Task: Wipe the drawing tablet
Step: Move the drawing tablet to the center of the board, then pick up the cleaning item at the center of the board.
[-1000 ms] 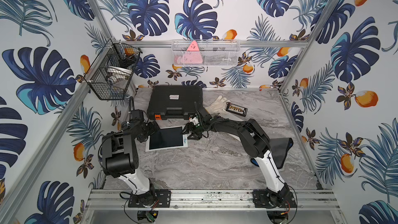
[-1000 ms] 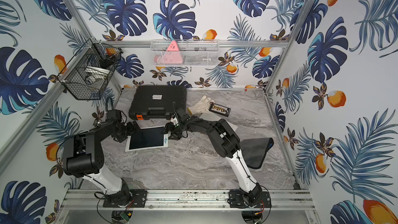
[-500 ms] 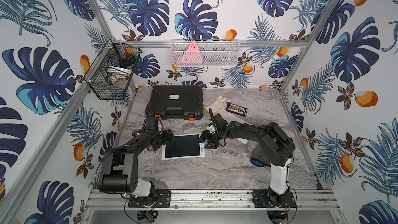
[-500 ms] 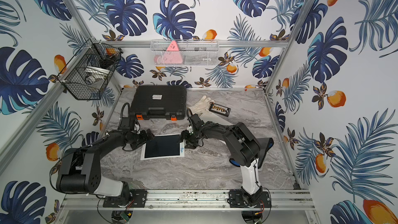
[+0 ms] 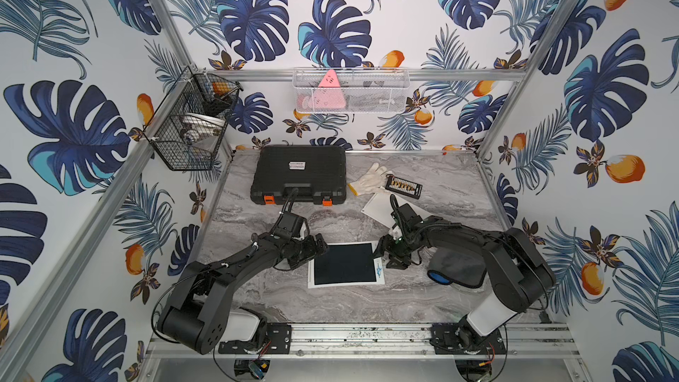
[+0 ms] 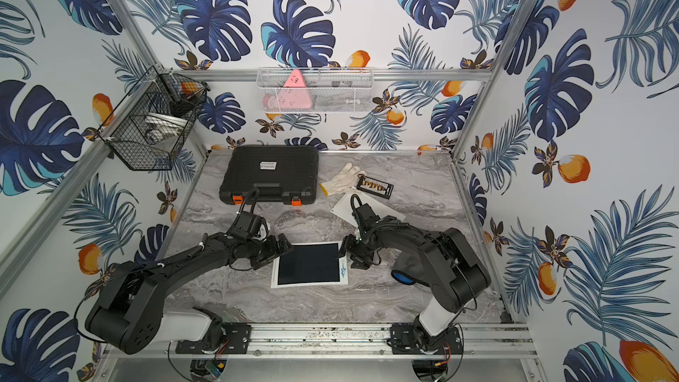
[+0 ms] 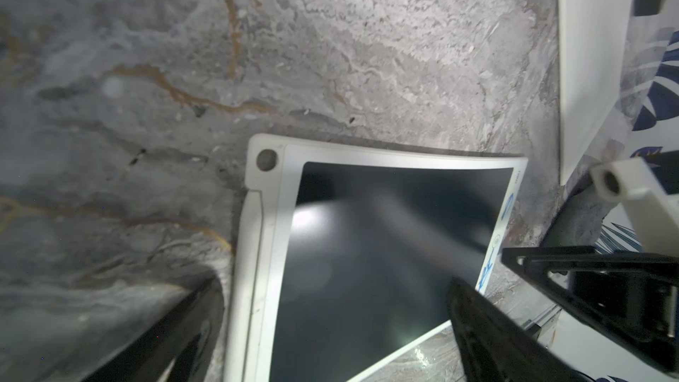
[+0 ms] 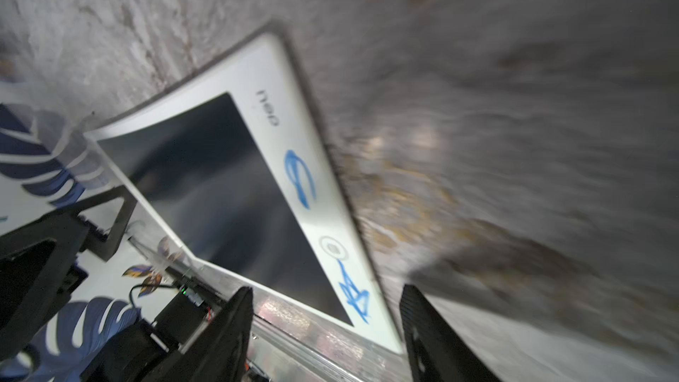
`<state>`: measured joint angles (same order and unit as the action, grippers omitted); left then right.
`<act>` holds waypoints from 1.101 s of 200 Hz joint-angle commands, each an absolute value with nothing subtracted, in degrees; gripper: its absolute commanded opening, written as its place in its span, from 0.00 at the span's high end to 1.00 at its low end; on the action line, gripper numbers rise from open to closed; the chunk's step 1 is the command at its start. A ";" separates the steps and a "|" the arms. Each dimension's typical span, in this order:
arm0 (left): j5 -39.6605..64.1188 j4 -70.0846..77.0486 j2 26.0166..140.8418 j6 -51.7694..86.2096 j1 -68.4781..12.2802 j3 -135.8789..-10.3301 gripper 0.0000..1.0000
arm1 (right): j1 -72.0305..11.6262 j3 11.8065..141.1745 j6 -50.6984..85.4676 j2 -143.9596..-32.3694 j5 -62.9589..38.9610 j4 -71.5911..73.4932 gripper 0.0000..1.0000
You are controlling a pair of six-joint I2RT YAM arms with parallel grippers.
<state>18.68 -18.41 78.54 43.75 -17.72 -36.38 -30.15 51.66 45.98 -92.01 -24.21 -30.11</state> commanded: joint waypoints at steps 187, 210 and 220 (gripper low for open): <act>9.23 -34.81 74.98 40.34 -22.89 -43.29 0.01 | -24.06 51.67 47.81 -82.35 -1.10 -53.21 1.00; 9.36 -34.11 75.70 40.45 -22.88 -43.28 0.01 | -30.72 56.66 52.21 -78.69 -0.93 -58.17 1.00; 9.53 -33.86 76.14 40.47 -22.91 -43.46 0.01 | -31.88 58.34 53.78 -77.18 -0.66 -60.74 1.00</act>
